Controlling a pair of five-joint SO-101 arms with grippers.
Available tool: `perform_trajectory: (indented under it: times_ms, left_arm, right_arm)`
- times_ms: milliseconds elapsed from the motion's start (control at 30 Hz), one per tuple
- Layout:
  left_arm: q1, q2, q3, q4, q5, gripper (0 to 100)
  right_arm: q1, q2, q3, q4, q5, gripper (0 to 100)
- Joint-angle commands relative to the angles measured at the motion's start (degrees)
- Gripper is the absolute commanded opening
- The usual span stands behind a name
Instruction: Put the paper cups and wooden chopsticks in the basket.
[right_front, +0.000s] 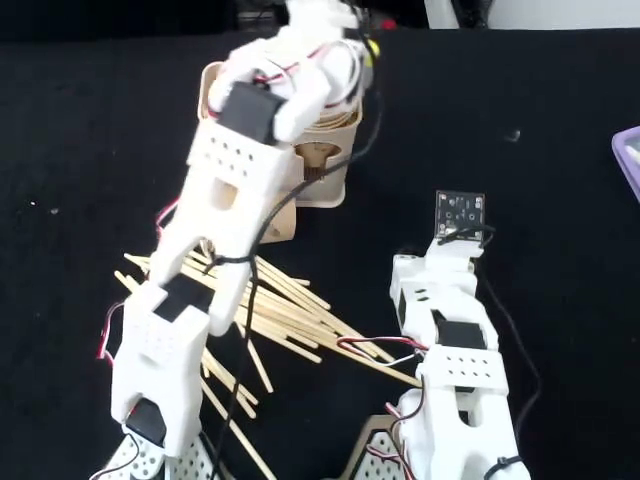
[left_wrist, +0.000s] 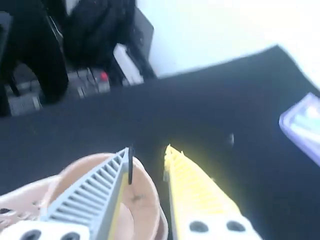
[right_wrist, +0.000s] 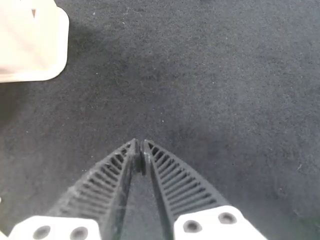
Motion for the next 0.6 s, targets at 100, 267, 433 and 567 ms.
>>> perform_trajectory:
  times_ms: [100,267,433,567]
  left_arm:
    - [-2.59,-1.76,-19.38,15.56,-4.66,13]
    - [-7.16,-2.37,-27.3,28.22,-5.19,13]
    - [-14.02,-8.09,-25.89,29.01,-5.1,13]
    - [-16.31,-14.33,-21.76,29.01,-5.1,16]
  right_arm:
    - [-0.97,-1.27,-0.22,-1.14,0.53,1.2]
    - [-0.97,-1.27,-0.22,-1.14,0.53,1.2]
    - [-0.97,-1.27,-0.22,-1.14,0.53,1.2]
    - [-0.97,-1.27,-0.22,-1.14,0.53,1.2]
